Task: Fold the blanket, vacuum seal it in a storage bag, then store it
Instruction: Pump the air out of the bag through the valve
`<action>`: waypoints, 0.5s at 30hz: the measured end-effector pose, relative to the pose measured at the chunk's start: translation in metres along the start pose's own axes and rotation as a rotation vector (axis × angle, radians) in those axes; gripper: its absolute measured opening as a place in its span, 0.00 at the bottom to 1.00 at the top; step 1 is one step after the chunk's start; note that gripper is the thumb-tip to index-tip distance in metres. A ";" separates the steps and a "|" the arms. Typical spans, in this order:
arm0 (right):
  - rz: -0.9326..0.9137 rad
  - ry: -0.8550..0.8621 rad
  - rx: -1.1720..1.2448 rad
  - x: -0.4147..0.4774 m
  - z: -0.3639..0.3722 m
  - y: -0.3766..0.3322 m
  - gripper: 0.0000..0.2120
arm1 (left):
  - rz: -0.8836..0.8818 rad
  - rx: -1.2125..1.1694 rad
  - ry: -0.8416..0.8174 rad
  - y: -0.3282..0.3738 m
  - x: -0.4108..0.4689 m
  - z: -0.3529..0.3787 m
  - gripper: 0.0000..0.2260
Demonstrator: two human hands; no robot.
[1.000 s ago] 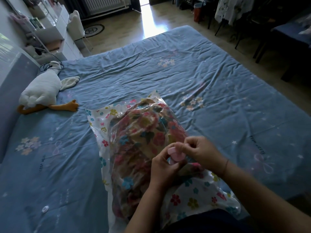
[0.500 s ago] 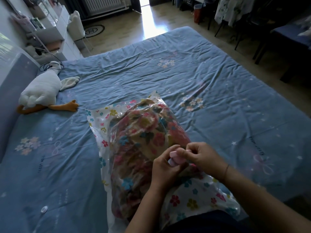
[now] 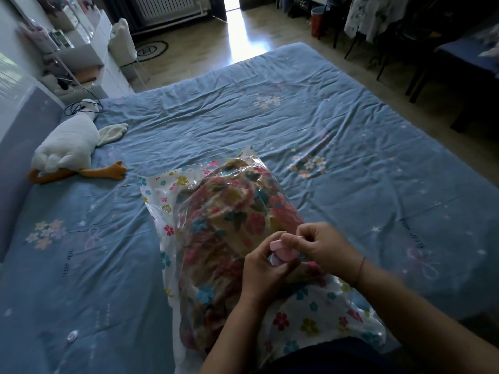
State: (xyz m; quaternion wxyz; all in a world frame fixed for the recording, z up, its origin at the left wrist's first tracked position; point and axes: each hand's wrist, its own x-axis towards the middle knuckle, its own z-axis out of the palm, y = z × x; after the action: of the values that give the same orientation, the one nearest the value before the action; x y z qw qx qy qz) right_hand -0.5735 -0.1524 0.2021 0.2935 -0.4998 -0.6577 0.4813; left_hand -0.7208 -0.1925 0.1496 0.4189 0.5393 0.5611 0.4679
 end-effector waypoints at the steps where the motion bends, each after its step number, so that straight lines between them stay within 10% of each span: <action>1: -0.040 0.012 0.006 0.000 -0.001 -0.006 0.25 | 0.003 0.006 0.004 0.001 0.000 -0.001 0.18; 7: -0.363 0.024 0.408 -0.011 -0.035 -0.075 0.21 | -0.046 0.018 0.009 -0.006 0.003 -0.001 0.22; 15: 0.052 -0.003 0.027 -0.001 0.005 0.009 0.21 | -0.025 0.000 0.003 0.000 -0.005 0.000 0.20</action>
State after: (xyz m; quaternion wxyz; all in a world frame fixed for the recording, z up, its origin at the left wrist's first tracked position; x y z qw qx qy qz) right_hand -0.5739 -0.1544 0.1923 0.2865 -0.5119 -0.6384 0.4983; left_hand -0.7203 -0.1978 0.1491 0.4239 0.5315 0.5684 0.4635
